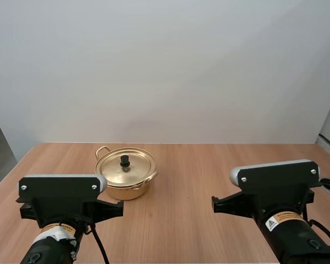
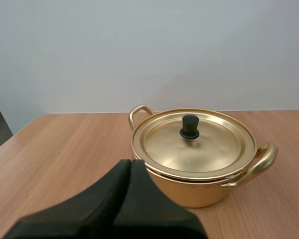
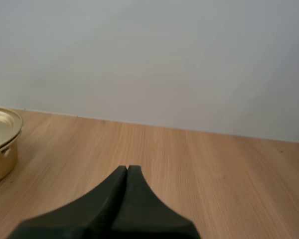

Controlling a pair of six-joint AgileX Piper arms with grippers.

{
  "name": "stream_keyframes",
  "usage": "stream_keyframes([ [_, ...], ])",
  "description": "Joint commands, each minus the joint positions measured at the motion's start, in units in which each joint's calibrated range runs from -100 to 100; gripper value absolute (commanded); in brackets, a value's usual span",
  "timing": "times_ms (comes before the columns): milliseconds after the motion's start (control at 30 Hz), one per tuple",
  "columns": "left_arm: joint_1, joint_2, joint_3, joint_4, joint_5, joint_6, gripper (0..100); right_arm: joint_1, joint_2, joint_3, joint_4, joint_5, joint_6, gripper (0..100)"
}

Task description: Open the pot, put the car inside, and close it

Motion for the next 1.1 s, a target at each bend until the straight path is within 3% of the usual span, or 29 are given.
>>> stream_keyframes([
  [0,-0.01,0.0,0.0,0.0,0.0,0.0,0,0.7,0.0,0.8,-2.7,0.6,5.4,0],
  [1067,-0.01,0.0,0.0,0.0,0.0,0.0,0,0.8,0.0,3.9,-1.1,3.9,5.4,0],
])
